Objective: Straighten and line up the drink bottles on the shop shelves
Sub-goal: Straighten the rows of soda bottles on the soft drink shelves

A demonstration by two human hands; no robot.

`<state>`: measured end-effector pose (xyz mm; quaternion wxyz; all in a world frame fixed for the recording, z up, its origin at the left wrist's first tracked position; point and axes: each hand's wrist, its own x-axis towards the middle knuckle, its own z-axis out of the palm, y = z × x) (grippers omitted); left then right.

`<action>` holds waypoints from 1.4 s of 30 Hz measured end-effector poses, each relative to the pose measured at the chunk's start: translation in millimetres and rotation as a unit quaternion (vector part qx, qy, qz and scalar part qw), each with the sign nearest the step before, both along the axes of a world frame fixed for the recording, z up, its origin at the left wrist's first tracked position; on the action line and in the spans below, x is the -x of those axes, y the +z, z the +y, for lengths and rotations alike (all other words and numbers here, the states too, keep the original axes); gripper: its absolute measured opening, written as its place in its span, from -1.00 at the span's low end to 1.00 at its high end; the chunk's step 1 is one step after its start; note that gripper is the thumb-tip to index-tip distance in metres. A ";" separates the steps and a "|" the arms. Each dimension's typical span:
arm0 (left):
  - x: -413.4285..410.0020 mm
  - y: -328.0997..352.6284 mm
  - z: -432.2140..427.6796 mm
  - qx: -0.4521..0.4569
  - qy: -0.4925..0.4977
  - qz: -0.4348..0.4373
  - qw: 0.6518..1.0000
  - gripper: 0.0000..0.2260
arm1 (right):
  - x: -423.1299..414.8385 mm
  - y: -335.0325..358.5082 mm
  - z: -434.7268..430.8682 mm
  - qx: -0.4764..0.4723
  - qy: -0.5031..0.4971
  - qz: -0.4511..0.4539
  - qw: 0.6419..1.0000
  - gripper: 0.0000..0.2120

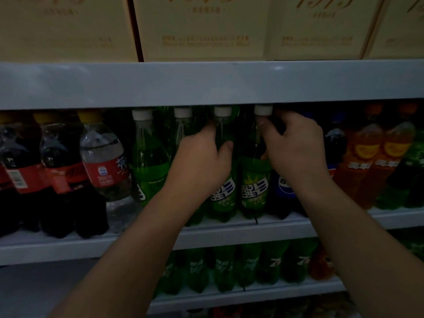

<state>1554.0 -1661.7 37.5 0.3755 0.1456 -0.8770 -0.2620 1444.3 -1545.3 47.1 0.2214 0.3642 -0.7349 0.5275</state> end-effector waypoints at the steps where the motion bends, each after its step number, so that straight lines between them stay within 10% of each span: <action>1: -6.7 -2.5 0.5 -0.001 -0.007 0.025 1.000 -0.80 | -3.2 -3.0 2.0 0.006 -0.012 0.007 1.000 -0.90; 9: -95.0 -69.2 -25.2 -0.031 0.181 0.230 0.956 -0.78 | -60.3 -55.0 0.8 0.125 -0.027 0.168 0.977 -0.72; 18: -101.3 -132.6 -17.0 -0.212 0.209 0.103 0.949 -0.56 | -84.0 -5.5 -76.6 -0.021 0.135 0.008 0.991 -0.69; 42: -76.3 -121.8 -22.2 -0.067 0.171 0.059 0.981 -0.22 | -62.4 15.5 -90.7 -0.056 0.154 -0.171 0.972 -0.80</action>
